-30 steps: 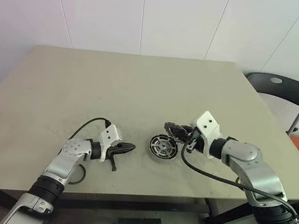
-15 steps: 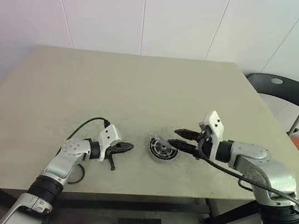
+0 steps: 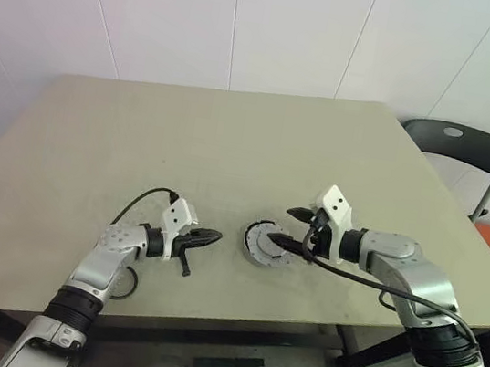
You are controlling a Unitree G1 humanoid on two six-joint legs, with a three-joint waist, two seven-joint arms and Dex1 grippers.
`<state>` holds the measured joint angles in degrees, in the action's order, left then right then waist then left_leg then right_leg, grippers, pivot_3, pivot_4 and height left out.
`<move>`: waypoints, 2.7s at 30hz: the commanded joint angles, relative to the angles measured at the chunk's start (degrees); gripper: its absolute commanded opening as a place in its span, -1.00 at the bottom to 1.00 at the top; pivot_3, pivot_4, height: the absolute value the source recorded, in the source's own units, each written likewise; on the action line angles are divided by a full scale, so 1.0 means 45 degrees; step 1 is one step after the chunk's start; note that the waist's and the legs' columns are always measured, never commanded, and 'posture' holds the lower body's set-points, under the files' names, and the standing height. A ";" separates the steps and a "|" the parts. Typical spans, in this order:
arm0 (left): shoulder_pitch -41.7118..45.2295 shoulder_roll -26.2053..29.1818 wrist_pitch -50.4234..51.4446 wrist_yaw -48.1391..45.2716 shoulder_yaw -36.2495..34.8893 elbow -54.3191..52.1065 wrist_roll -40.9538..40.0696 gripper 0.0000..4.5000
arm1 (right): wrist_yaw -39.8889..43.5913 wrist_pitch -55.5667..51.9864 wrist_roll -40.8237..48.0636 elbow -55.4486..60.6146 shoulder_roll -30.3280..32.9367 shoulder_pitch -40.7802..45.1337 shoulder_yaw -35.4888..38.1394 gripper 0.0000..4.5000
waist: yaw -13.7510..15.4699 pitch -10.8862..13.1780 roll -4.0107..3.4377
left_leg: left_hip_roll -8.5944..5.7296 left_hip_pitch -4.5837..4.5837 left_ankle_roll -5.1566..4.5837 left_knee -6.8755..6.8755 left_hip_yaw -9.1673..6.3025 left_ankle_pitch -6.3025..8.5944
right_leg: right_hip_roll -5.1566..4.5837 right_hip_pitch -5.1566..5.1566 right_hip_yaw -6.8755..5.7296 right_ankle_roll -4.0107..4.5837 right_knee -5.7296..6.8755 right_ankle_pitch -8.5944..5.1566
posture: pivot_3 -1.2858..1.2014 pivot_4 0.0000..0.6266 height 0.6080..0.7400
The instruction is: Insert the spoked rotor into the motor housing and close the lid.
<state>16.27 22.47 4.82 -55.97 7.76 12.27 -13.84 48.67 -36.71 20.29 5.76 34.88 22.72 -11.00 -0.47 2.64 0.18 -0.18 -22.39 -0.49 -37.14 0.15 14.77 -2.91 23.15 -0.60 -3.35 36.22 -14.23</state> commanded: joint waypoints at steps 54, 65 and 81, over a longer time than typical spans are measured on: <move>0.0030 0.0219 -0.0185 0.0386 -0.0107 -0.0221 0.0399 -1.00 | 0.0611 -0.1166 -0.0683 -0.1309 -0.1415 0.0600 -0.0246 0.35 | -0.0014 -0.0011 0.0011 | 0.0002 0.0141 0.0003 0.0007 0.0007 0.0001 | -0.0002 -0.0121 0.0016 0.0030 0.0005 -0.0019 | 0.03 -1.00 1.00; -0.0011 0.0075 -0.0116 0.0338 0.0015 -0.0264 0.0433 -1.00 | -0.0104 -0.0058 -0.1978 -0.1556 -0.1349 0.0475 -0.0829 0.35 | -0.0032 -0.0011 0.0011 | 0.0002 0.0126 0.0004 0.0012 0.0007 0.0002 | -0.0010 -0.0105 0.0016 0.0031 0.0003 -0.0019 | 0.03 -1.00 1.00; -0.0055 -0.0017 -0.0060 0.0337 0.0158 -0.0332 0.0461 -1.00 | 0.0330 0.0786 -0.2767 -0.2260 -0.0611 0.0738 -0.1164 0.35 | -0.0011 -0.0011 0.0011 | -0.0016 0.0179 0.0006 0.0013 0.0009 0.0003 | -0.0065 -0.0161 0.0013 0.0030 -0.0014 -0.0023 | 0.03 -1.00 1.00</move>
<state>15.78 22.44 5.22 -54.56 8.50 11.70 -11.81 50.93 -33.03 10.30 -2.02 30.53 25.84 -16.34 -0.52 2.59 0.23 -0.26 -21.58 -0.46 -37.09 0.19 14.79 -3.22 22.42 -0.54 -3.21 36.15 -14.33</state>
